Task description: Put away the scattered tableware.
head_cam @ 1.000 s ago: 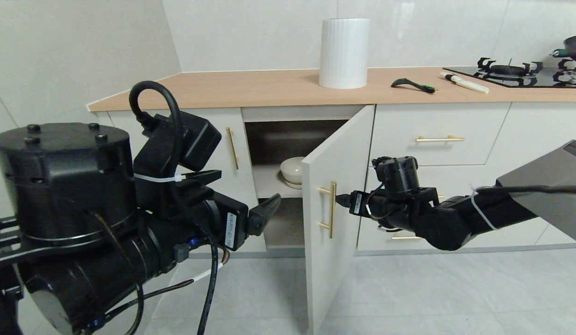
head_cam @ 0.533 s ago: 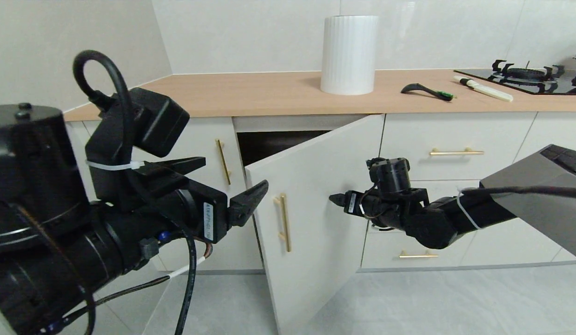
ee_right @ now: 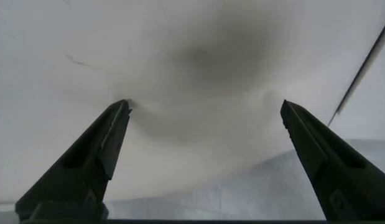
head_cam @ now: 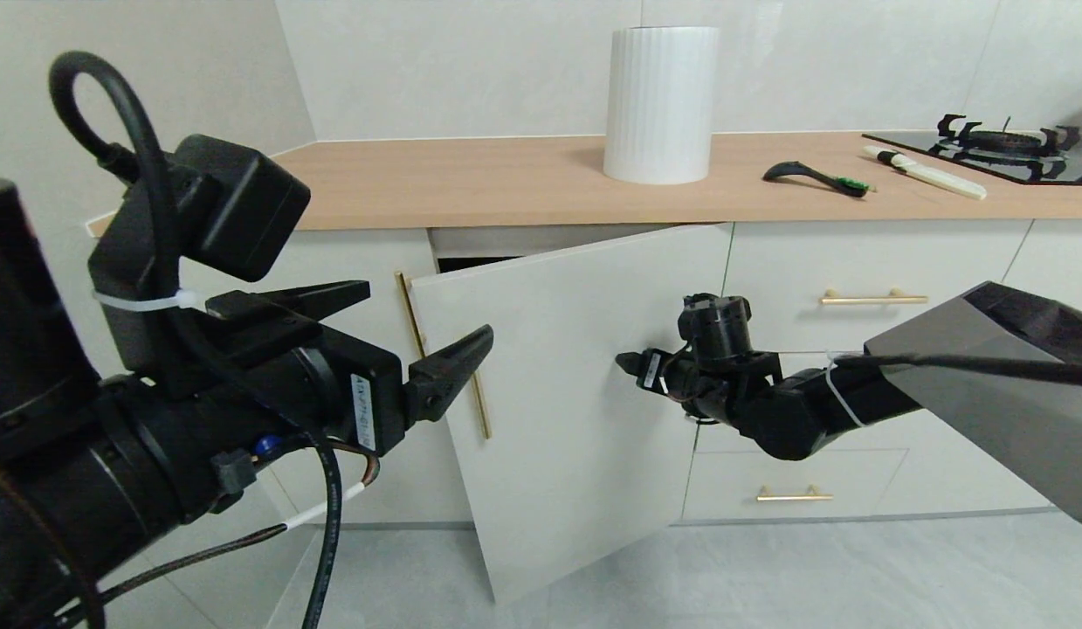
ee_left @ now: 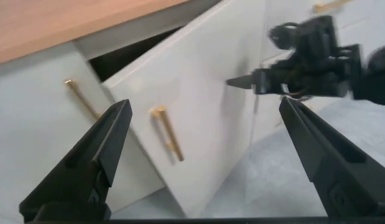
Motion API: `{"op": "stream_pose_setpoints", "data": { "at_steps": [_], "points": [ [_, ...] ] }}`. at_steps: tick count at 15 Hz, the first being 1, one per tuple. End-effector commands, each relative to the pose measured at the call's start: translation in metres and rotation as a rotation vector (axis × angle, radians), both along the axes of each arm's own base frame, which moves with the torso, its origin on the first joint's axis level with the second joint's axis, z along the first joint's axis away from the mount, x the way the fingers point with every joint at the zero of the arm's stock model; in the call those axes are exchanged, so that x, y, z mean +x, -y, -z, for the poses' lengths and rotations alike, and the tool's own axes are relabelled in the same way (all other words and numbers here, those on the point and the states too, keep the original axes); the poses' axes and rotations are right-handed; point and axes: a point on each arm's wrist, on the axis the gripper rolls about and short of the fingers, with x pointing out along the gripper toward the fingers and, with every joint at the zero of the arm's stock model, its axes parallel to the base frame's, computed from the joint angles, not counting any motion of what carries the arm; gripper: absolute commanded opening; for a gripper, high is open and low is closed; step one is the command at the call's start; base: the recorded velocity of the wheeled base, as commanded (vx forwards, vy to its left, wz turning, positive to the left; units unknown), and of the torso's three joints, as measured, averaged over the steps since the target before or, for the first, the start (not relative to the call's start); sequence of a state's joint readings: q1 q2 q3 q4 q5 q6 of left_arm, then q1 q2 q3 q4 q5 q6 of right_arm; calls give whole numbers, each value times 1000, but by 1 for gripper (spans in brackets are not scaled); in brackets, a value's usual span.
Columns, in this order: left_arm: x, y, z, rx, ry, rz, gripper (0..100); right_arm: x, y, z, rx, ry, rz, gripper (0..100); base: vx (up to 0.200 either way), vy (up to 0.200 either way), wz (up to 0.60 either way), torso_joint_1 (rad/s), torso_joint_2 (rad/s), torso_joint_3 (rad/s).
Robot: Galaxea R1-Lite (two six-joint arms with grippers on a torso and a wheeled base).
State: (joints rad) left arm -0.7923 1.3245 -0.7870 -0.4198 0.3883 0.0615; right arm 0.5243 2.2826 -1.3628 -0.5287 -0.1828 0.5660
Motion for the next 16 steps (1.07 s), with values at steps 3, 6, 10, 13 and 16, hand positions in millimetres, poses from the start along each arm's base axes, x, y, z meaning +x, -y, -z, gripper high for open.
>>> {"op": "stream_pose_setpoints", "data": {
  "at_steps": [3, 6, 10, 13, 16],
  "points": [
    [-1, 0, 0, -2, 2, 2, 100, 22, -10, -2, 37, 62, 83, 100, 0, 0, 0, 0, 0, 0],
    [-1, -1, -1, -3, 3, 2, 100, 36, -8, 4, 36, 82, 149, 100, 0, 0, 0, 0, 0, 0],
    [-2, -1, -1, -4, 4, 2, 100, 49, 6, 4, 37, 103, 210, 100, 0, 0, 0, 0, 0, 0],
    [-2, 0, -1, -2, 3, 4, 100, 61, 21, 3, 40, 116, 249, 100, 0, 0, 0, 0, 0, 0],
    [-2, 0, -1, -1, 2, 6, 100, 66, 26, 2, 41, 122, 263, 100, 0, 0, 0, 0, 0, 0]
  ]
}}
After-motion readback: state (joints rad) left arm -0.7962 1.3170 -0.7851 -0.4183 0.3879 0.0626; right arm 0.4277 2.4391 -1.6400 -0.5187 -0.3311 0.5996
